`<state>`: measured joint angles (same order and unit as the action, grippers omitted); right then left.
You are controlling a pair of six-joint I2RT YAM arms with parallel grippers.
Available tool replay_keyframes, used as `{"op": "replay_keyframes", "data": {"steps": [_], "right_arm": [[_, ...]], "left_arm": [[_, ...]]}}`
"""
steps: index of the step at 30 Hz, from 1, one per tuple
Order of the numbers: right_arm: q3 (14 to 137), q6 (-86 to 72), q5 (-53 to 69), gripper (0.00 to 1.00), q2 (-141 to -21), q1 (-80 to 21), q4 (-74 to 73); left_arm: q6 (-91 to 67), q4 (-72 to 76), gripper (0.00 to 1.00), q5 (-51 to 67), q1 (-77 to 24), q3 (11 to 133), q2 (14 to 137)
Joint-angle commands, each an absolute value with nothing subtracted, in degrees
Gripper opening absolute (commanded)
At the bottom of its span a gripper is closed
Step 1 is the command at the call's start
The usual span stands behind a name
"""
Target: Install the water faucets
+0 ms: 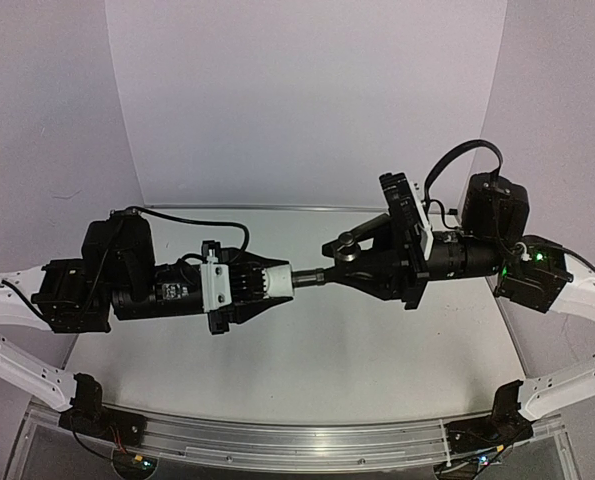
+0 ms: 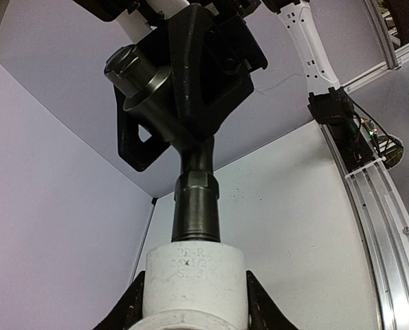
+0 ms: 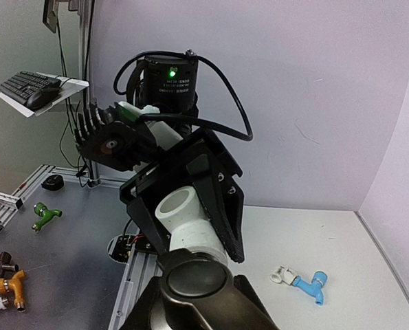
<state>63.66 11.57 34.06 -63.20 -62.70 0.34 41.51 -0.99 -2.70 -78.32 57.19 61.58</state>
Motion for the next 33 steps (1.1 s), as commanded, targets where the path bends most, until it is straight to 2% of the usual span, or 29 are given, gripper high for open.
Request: {"op": "replay_keyframes", "data": {"steps": [1, 3, 4, 7, 10, 12, 13, 14, 16, 17, 20, 22, 24, 30, 33], "right_arm": [[66.49, 10.69, 32.19, 0.0, -62.23, -62.95, 2.11], [67.16, 10.13, 30.56, 0.0, -62.21, -62.96, 2.48], [67.51, 9.57, 29.91, 0.0, -62.22, -62.98, 2.7], [68.43, 6.23, 28.84, 0.0, -62.31, -62.96, 3.56], [67.7, 0.97, 30.8, 0.0, -62.56, -62.98, 3.51], [66.57, -1.12, 31.23, 0.0, -62.34, -62.94, 3.56], [66.22, -0.93, 30.98, 0.0, -62.13, -62.99, 3.57], [66.06, 0.08, 30.38, 0.0, -61.93, -63.0, 3.56], [66.26, 2.71, 28.96, 0.0, -61.57, -62.96, 3.52], [66.77, 4.73, 28.54, 0.0, -61.46, -62.86, 3.5], [68.58, 10.83, 26.64, 0.0, -61.13, -62.9, 3.39], [69.98, 15.54, 25.61, 0.0, -60.84, -62.87, 3.06], [70.89, 19.68, 25.19, 0.0, -60.09, -62.87, 3.05], [72.38, 32.83, 26.78, 0.0, -58.64, -62.85, 3.06], [71.55, 39.88, 29.0, 0.0, -57.86, -62.85, 3.04]], "left_arm": [[41.74, 4.5, 0.03, -4.32, -78.11, 59.25, 60.39], [43.91, 4.46, 0.11, -4.8, -78.18, 58.77, 60.33], [45.81, 4.23, 0.11, -5.46, -78.24, 58.55, 60.45], [54.74, 3.32, 0.1, -10.33, -79.03, 57.93, 61.81], [67.05, 11.05, 0.04, -15.35, -80.68, 53.8, 62.72], [72.65, 17.51, 0.08, -15.98, -81.08, 51.55, 62.51], [74.15, 19.22, 0.15, -15.97, -81.25, 51.07, 62.24], [75.2, 19.91, 0.27, -16.1, -81.36, 50.96, 61.87], [76.04, 19.56, 0.59, -16.75, -81.41, 51.11, 60.94], [75.65, 18.68, 0.7, -17.22, -81.39, 51.22, 60.45], [70.5, 14.0, 0.82, -17.76, -81.46, 51.6, 58.83], [64.03, 9.27, 0.94, -17.87, -81.49, 52.03, 57.86], [56.37, 5.36, 0.99, -18.56, -81.44, 52.08, 56.85], [28.69, -7.71, 1.0, -20.34, -80.57, 55.12, 55.6], [15.99, -14.18, 1.0, -14.31, -78.61, 59.35, 55.2]]}}
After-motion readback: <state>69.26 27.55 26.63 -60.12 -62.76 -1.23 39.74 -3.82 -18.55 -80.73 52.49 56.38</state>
